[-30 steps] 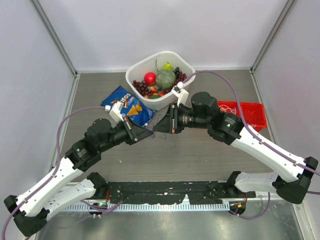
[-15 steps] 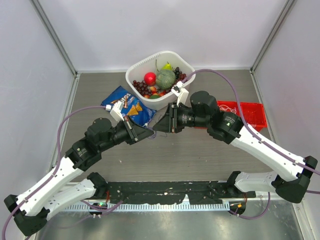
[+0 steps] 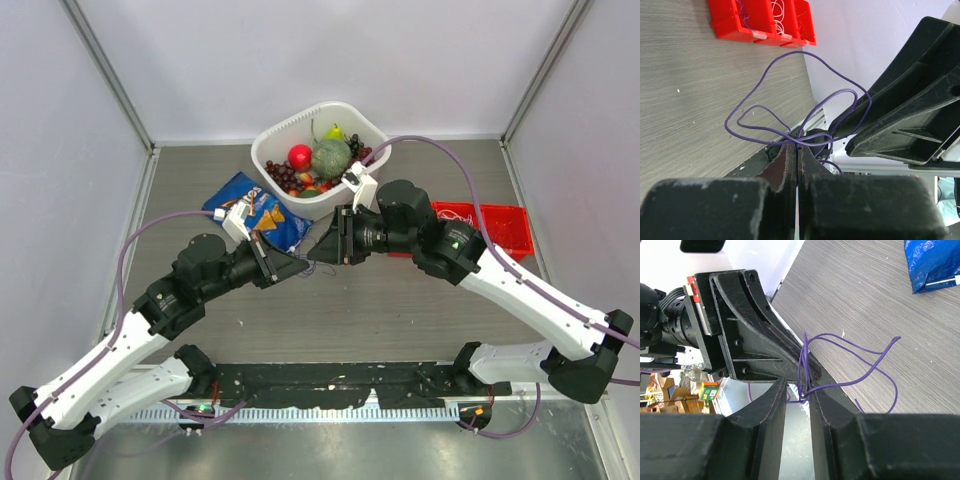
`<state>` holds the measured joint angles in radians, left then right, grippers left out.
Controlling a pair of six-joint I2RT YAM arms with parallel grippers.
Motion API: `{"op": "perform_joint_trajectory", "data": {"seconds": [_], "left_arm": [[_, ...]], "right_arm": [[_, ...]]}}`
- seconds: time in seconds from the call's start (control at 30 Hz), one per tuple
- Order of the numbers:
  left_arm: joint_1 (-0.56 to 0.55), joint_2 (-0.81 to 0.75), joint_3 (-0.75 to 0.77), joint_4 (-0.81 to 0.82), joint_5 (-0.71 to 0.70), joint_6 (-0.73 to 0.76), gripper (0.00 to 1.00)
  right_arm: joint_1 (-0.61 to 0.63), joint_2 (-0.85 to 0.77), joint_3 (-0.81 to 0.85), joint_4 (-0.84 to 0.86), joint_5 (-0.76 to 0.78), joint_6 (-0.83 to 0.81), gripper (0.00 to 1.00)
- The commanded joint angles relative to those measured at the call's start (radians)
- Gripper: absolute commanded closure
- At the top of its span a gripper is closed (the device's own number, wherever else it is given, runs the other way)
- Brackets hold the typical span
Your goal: Untangle the cables
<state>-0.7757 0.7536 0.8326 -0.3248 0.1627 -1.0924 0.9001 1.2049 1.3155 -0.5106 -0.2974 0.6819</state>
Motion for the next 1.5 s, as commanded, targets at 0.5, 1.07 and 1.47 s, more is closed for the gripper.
{"op": "perform_joint_trajectory", "data": {"seconds": [0.5,1.07,1.47], "left_arm": [[0.004,0.004,0.048,0.058,0.026,0.015,1.0],[0.006,-0.128,0.051,-0.131,-0.204,0.011,0.16],[0.006,-0.192,0.042,-0.197,-0.253,-0.007,0.16]], "right_arm": [[0.003,0.036,0.067,0.024,0.024,-0.022,0.79],[-0.173,-0.071,-0.022,-0.107,0.29,-0.013,0.99],[-0.814,0.062,-0.05,-0.198,0.262,-0.113,0.99]]}}
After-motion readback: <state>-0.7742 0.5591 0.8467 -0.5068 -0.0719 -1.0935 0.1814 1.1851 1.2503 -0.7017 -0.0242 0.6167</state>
